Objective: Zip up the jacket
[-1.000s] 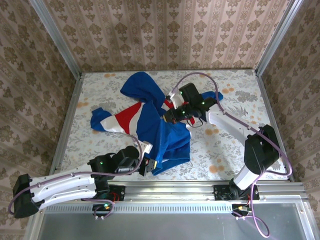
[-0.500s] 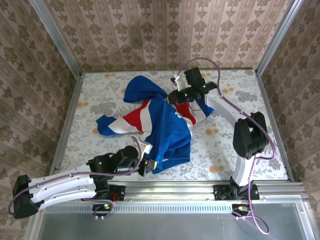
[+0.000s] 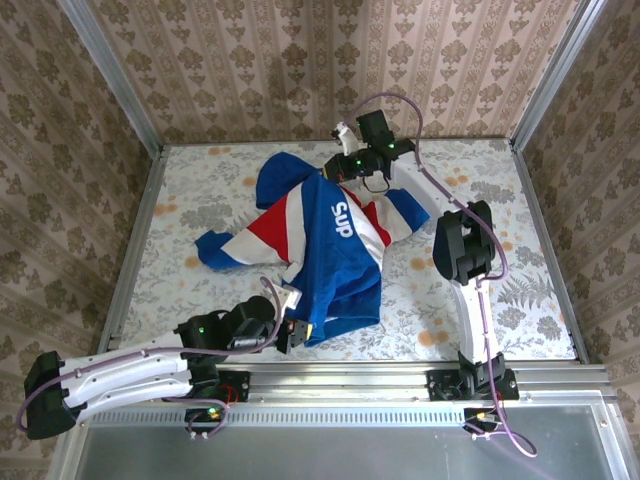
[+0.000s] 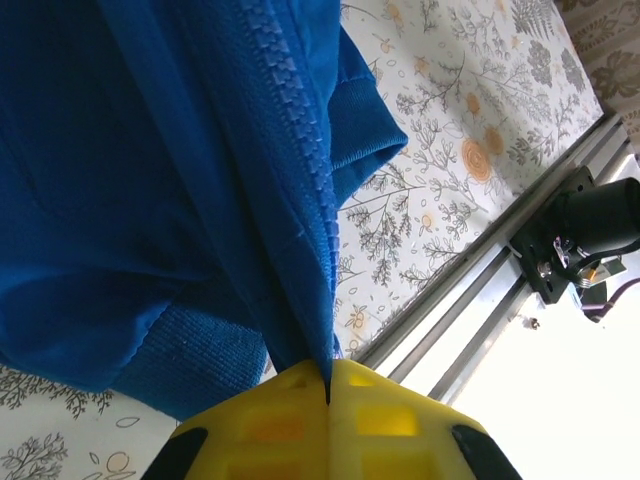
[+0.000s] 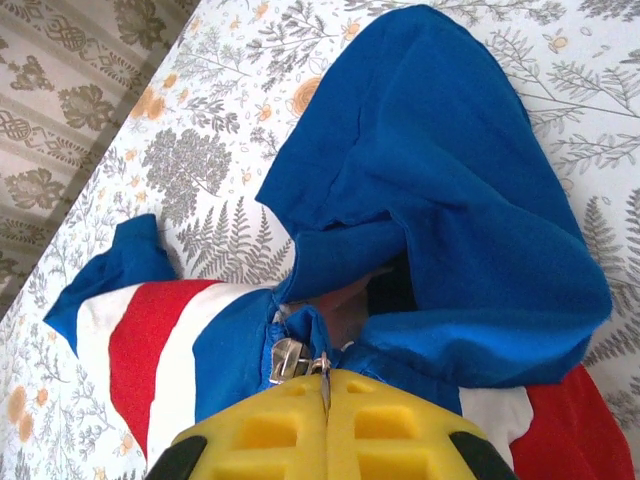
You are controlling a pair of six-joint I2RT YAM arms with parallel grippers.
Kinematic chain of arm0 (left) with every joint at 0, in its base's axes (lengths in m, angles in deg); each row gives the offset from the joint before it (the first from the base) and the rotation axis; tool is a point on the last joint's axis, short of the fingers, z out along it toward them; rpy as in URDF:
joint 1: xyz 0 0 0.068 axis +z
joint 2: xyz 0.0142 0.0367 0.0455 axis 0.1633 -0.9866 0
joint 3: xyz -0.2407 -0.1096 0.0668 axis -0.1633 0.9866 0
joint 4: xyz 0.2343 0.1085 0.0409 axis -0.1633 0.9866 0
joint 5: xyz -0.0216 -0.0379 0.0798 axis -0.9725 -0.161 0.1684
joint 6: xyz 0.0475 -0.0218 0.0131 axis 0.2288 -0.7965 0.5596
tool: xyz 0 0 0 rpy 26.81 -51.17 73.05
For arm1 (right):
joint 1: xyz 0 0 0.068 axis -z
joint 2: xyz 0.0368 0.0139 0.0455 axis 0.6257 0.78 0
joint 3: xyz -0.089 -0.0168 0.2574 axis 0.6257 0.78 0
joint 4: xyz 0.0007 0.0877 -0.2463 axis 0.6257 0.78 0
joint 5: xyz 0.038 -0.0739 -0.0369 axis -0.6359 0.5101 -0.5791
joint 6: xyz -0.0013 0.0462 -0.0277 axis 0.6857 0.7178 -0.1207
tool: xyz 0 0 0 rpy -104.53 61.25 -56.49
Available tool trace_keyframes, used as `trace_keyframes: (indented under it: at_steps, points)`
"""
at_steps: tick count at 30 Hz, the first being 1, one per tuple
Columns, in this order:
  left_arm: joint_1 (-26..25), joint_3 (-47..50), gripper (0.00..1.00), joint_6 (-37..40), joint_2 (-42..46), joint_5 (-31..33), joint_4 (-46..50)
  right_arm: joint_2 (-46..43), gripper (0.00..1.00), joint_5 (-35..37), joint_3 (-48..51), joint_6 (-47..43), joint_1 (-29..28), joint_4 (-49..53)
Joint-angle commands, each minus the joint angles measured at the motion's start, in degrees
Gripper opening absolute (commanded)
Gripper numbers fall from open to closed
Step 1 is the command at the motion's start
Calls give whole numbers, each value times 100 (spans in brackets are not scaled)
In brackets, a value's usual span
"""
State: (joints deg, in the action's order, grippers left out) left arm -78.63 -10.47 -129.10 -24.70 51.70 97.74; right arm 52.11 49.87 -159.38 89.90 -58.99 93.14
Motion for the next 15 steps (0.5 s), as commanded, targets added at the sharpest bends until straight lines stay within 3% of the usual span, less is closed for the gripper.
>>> trace_keyframes:
  at_steps: [1,7,12,13,15]
  points:
    - [-117,247,0,-195,54,-889,415,390,0,692,-909,-22,302,-772]
    - [112,245,0,-237,109,-763,472,1077,0,709,-1924,8,297,-549]
    - [510,67,0,-299,361,-479,1063,1166,2,766,-1990,-38,293,-524]
    - [606,-2,2,-384,462,-290,1368,1161,6,779,-1990,-64,293,-495]
    - [752,-148,17,-502,723,25,1905,1141,25,782,-1990,-111,274,-399]
